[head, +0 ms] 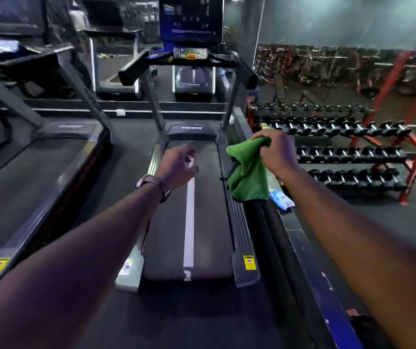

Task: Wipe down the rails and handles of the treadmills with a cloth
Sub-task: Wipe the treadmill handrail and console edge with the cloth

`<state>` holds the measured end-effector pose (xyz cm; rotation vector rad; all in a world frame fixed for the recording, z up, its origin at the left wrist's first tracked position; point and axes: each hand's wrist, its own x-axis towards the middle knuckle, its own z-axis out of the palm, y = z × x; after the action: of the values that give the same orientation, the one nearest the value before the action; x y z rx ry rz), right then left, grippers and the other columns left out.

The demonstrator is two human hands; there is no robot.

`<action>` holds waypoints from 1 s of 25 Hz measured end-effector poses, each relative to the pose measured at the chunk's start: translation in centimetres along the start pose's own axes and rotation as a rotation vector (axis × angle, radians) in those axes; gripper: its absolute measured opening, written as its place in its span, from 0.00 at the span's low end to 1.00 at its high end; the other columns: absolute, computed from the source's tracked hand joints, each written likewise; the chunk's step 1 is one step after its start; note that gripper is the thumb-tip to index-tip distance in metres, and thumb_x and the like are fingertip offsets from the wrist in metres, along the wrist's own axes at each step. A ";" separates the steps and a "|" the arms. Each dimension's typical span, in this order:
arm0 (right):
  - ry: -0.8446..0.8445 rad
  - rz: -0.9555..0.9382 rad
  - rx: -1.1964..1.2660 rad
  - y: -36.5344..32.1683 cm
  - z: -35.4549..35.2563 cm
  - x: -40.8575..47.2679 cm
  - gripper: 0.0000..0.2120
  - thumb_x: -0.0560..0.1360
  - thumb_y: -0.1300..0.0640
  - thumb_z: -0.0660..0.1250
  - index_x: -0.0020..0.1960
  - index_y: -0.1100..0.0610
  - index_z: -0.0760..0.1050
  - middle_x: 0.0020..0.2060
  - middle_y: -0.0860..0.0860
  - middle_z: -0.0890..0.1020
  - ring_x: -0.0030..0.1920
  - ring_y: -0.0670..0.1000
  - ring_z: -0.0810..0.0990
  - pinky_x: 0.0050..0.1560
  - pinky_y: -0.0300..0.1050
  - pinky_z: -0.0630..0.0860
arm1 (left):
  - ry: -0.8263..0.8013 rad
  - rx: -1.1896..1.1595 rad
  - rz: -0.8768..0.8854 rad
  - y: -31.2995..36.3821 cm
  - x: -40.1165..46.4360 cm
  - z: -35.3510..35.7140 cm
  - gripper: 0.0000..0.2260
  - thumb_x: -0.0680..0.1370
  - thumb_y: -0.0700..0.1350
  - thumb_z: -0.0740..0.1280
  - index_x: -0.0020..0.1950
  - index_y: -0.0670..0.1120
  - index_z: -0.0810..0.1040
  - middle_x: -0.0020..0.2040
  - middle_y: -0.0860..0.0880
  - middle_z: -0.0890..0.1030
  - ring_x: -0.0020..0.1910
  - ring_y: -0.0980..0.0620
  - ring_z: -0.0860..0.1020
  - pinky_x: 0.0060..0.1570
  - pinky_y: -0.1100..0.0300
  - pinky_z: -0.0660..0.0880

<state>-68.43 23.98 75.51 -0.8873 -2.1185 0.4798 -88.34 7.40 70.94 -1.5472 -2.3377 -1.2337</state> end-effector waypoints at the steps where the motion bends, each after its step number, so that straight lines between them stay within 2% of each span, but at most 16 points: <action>1: 0.027 0.026 -0.005 -0.7 1.4 2.1 0.22 0.65 0.70 0.61 0.50 0.51 0.84 0.47 0.51 0.86 0.48 0.47 0.81 0.49 0.31 0.69 | -0.009 -0.003 0.011 -1.7 2.3 -0.3 0.14 0.66 0.40 0.72 0.51 0.44 0.79 0.47 0.47 0.83 0.43 0.49 0.80 0.46 0.60 0.76; 5: 0.035 0.066 -0.030 -2.1 6.2 9.6 0.22 0.66 0.71 0.61 0.51 0.53 0.84 0.49 0.52 0.85 0.52 0.51 0.81 0.54 0.35 0.73 | -0.034 -0.044 0.045 -7.6 10.7 0.2 0.13 0.66 0.41 0.72 0.50 0.45 0.79 0.45 0.49 0.83 0.42 0.50 0.81 0.44 0.62 0.75; 7: 0.042 0.104 -0.052 -1.2 9.3 13.6 0.22 0.67 0.71 0.61 0.53 0.54 0.84 0.50 0.52 0.85 0.54 0.51 0.81 0.55 0.35 0.72 | -0.074 -0.072 0.047 -10.5 15.2 1.7 0.14 0.66 0.41 0.73 0.51 0.46 0.79 0.46 0.50 0.83 0.43 0.51 0.81 0.45 0.59 0.77; 11: 0.077 0.135 -0.065 3.2 17.1 21.8 0.21 0.67 0.70 0.62 0.51 0.53 0.84 0.48 0.52 0.85 0.52 0.52 0.81 0.55 0.37 0.74 | -0.051 -0.109 0.178 -17.0 24.6 6.2 0.14 0.66 0.41 0.73 0.51 0.45 0.79 0.46 0.49 0.82 0.43 0.52 0.80 0.46 0.57 0.78; 14: 0.055 0.175 -0.072 7.8 23.3 30.7 0.22 0.66 0.70 0.62 0.50 0.51 0.84 0.47 0.49 0.85 0.51 0.51 0.81 0.52 0.40 0.75 | -0.118 -0.087 0.279 -21.5 35.9 9.9 0.13 0.66 0.42 0.73 0.50 0.46 0.79 0.44 0.49 0.82 0.41 0.52 0.79 0.45 0.58 0.78; 17: 0.042 0.313 -0.073 10.1 26.8 39.6 0.22 0.66 0.70 0.62 0.51 0.51 0.84 0.48 0.49 0.85 0.52 0.51 0.81 0.54 0.36 0.73 | -0.232 -0.077 0.242 -22.8 48.4 13.0 0.11 0.67 0.41 0.71 0.49 0.45 0.80 0.44 0.47 0.83 0.41 0.50 0.80 0.44 0.56 0.78; 21: 0.041 0.412 -0.060 9.2 27.3 49.8 0.21 0.66 0.71 0.62 0.52 0.55 0.84 0.52 0.52 0.85 0.56 0.53 0.81 0.62 0.46 0.74 | -0.366 -0.084 0.291 -20.7 60.5 13.9 0.12 0.67 0.41 0.70 0.50 0.44 0.80 0.44 0.47 0.83 0.41 0.48 0.80 0.45 0.57 0.77; 23: 0.075 0.478 -0.056 7.9 27.1 54.8 0.21 0.66 0.71 0.62 0.53 0.56 0.83 0.52 0.53 0.85 0.56 0.54 0.81 0.64 0.42 0.71 | -0.387 -0.129 0.312 -19.4 66.2 14.0 0.12 0.66 0.42 0.70 0.49 0.45 0.80 0.43 0.48 0.82 0.40 0.50 0.80 0.44 0.59 0.76; 25: 0.136 0.528 -0.072 7.2 26.7 59.3 0.20 0.67 0.72 0.63 0.53 0.57 0.83 0.52 0.53 0.85 0.55 0.54 0.80 0.59 0.24 0.64 | -0.412 -0.155 0.329 -18.5 71.3 14.0 0.11 0.66 0.43 0.69 0.47 0.46 0.79 0.42 0.49 0.82 0.40 0.51 0.79 0.44 0.60 0.76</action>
<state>-113.12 70.87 84.95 -1.4875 -1.7762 0.5890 -133.05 66.08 84.17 -2.3175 -2.0995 -1.1239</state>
